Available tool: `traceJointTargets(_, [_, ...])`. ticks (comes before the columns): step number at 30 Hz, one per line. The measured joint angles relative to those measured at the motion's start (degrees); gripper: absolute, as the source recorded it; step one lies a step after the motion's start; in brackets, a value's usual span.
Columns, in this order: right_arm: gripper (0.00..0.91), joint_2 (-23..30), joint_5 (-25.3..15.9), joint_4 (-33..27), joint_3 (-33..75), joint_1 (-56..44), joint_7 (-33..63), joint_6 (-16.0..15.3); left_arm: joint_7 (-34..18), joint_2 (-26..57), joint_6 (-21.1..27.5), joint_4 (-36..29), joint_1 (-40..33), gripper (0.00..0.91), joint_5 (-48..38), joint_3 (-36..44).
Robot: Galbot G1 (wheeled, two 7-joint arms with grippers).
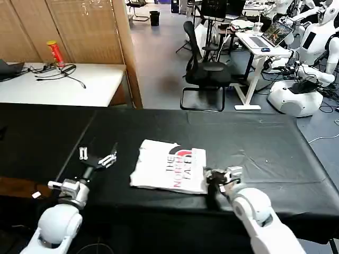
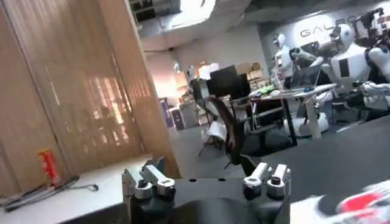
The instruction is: Fold and organize the clothes.
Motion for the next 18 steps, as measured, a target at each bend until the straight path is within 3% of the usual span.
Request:
traceJointTargets(1, [0.878,-0.58,-0.63,0.55,0.30,-0.26,-0.19,0.12,-0.13,-0.12,0.01,0.10,0.03,0.878,-0.49,-0.04])
traceJointTargets(11, [0.878,-4.52,-10.33,5.75,2.41,-3.83,-4.16,2.90,-2.73,-1.23,0.33,0.45,0.66,0.878,-2.07,0.17])
traceJointTargets(18, [0.878,-4.25,-13.83,7.59,4.71,-8.20,-1.30,11.41,-1.94,-1.57,-0.53,1.02,1.96,0.878,-0.30,0.23])
